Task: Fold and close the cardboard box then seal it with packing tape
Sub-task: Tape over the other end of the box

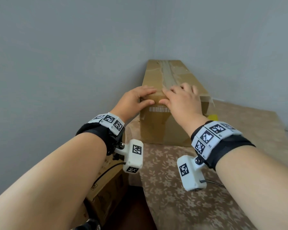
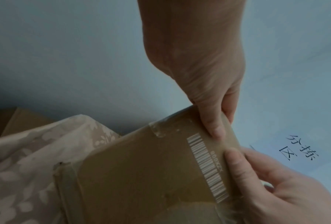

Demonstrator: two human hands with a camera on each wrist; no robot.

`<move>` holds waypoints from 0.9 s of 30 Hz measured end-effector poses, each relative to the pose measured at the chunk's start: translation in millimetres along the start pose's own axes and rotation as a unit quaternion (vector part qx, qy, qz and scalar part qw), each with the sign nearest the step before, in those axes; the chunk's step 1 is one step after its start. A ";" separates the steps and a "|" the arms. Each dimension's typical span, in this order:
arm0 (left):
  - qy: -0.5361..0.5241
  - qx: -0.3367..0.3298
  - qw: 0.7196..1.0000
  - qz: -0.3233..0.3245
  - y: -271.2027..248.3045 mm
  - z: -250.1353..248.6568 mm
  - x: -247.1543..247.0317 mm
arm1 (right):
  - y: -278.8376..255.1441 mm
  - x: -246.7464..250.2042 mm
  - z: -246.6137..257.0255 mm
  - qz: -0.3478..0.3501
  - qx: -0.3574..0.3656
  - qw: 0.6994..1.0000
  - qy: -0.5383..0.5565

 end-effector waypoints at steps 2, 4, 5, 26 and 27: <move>0.001 0.017 1.000 0.020 1.7 -0.6 4.5 | 3.1 3.4 -2.0 0.020 -0.002 1.000 0.017; -0.013 0.033 0.999 0.029 4.0 -0.6 7.7 | 4.4 4.7 -5.1 0.041 0.012 0.999 0.026; -0.018 0.033 0.999 0.027 4.3 -0.8 8.0 | 3.7 5.3 -7.3 0.046 0.022 0.998 0.024; 0.269 -0.029 0.961 0.049 36.0 -72.0 -46.6 | -78.7 -9.2 -121.1 0.025 -0.268 0.879 0.394; 0.255 -0.036 0.965 0.045 33.5 -69.7 -46.4 | -86.1 -13.2 -123.1 0.044 -0.284 0.854 0.434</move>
Point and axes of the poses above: each hand's wrist, its own y-axis towards the middle knuckle, its own x-axis out of the back of the hand, z = x × y, the point moved 3 cm from there along y, towards the middle knuckle, and after that the axes turned 7 degrees about x, right-handed, at the moved point
